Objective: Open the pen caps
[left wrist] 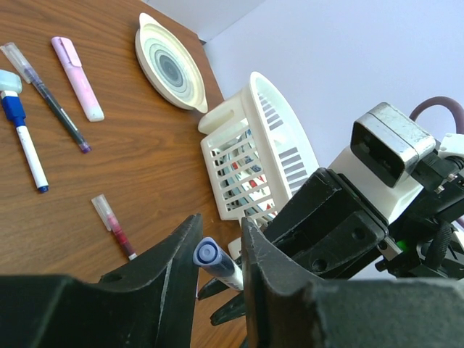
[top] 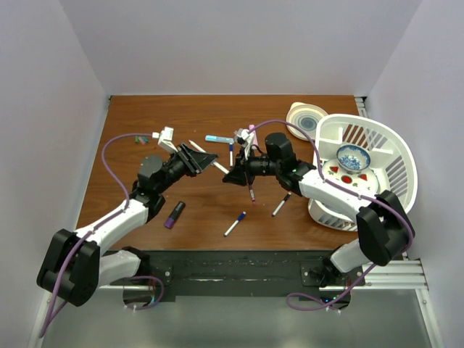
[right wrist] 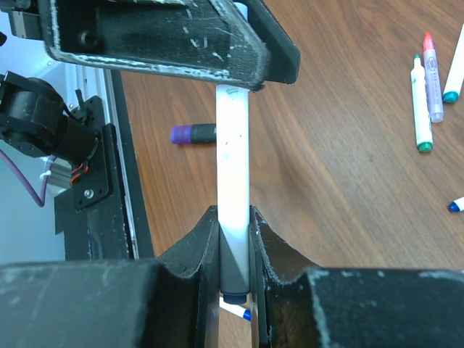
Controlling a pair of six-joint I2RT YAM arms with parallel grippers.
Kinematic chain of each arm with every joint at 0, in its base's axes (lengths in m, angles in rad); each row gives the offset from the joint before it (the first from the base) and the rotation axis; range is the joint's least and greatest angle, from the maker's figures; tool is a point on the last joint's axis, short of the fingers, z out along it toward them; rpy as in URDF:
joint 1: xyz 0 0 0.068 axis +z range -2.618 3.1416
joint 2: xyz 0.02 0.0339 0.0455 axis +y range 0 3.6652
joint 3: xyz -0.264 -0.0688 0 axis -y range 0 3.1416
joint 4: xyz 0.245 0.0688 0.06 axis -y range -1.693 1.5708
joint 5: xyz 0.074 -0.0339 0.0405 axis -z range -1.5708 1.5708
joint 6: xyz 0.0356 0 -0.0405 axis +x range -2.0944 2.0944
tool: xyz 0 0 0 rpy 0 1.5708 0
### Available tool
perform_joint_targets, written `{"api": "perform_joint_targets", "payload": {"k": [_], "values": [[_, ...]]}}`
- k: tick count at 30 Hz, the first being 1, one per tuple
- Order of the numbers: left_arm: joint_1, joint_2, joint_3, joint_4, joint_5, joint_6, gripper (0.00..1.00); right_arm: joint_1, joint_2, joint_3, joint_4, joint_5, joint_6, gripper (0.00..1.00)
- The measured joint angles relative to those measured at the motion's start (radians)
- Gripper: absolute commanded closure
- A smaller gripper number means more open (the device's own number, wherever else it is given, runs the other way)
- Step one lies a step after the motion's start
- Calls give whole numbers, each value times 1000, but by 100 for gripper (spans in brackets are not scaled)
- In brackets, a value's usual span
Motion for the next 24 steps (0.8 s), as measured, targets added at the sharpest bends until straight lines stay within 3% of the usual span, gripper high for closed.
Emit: {"api": "perform_joint_targets", "payload": {"k": [3,4,6,11,16,19,24], "values": [[0,4,2,-3,0,4,78,0,0,0,0,0,0,100],[0,6,3,-5,-2,6,90,0,1,0,0,0,0,100],[0,10,9,-7,-3,-3,100,0,5,0,-1,2,-4,100],[-1,10,30,-44,-14,1,100,4,22,0,12,-1,-11,100],[76,-34,34,-111,24,-33,100,27,49,11,68,-1,-18,100],[166,-69,34,-146,84,-76,100,54,80,41,112,15,-20,100],[476,-70,39,-99,-26,-148,100,71,107,34,8,-19,-42,100]]}}
